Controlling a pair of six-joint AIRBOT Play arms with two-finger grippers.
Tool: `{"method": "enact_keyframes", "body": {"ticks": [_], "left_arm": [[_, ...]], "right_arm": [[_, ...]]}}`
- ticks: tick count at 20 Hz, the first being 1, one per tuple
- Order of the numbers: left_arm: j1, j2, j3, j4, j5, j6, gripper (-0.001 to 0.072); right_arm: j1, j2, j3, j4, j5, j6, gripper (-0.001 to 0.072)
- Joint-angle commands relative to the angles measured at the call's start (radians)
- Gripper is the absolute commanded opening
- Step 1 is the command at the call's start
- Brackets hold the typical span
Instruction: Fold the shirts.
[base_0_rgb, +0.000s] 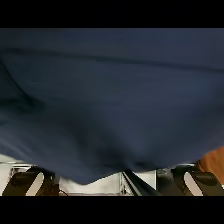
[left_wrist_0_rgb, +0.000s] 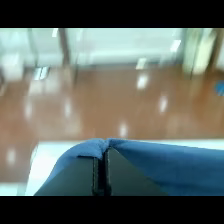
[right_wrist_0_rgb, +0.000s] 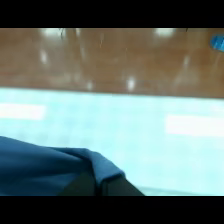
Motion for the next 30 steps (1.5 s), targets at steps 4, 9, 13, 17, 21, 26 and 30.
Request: {"method": "enact_keyframes", "body": {"ticks": [4,9,13,17,21,26,30], "left_arm": [[-0.042,-0.113,-0.375,0.06,0.085,-0.136,0.0019],[-0.042,-0.398,-0.51,-0.1,0.383,-0.151,0.0019],[-0.042,-0.688,-0.497,-0.275,0.687,-0.129,0.0019],[-0.04,-0.979,-0.316,-0.303,0.714,-0.143,0.0019],[-0.034,-1.157,-0.131,-0.303,0.545,-0.203,0.0019],[0.028,-1.163,-0.086,-0.314,0.239,-0.001,0.0018],[0.074,-1.164,-0.145,-0.317,-0.004,0.142,0.0018]], "right_arm": [[0.0,-0.016,-0.496,0.098,-0.257,-0.04,0.0031],[0.0,-0.286,-0.653,0.113,-0.514,-0.103,0.0031],[-0.006,-0.597,-0.637,0.167,-0.782,-0.191,0.0031],[-0.047,-0.914,-0.455,0.303,-0.806,-0.193,0.0031],[-0.069,-1.072,-0.269,0.334,-0.655,-0.191,0.0031],[-0.126,-1.056,-0.238,0.333,-0.385,-0.218,0.0031],[-0.102,-1.056,-0.325,0.269,-0.203,-0.245,0.0031]]}}
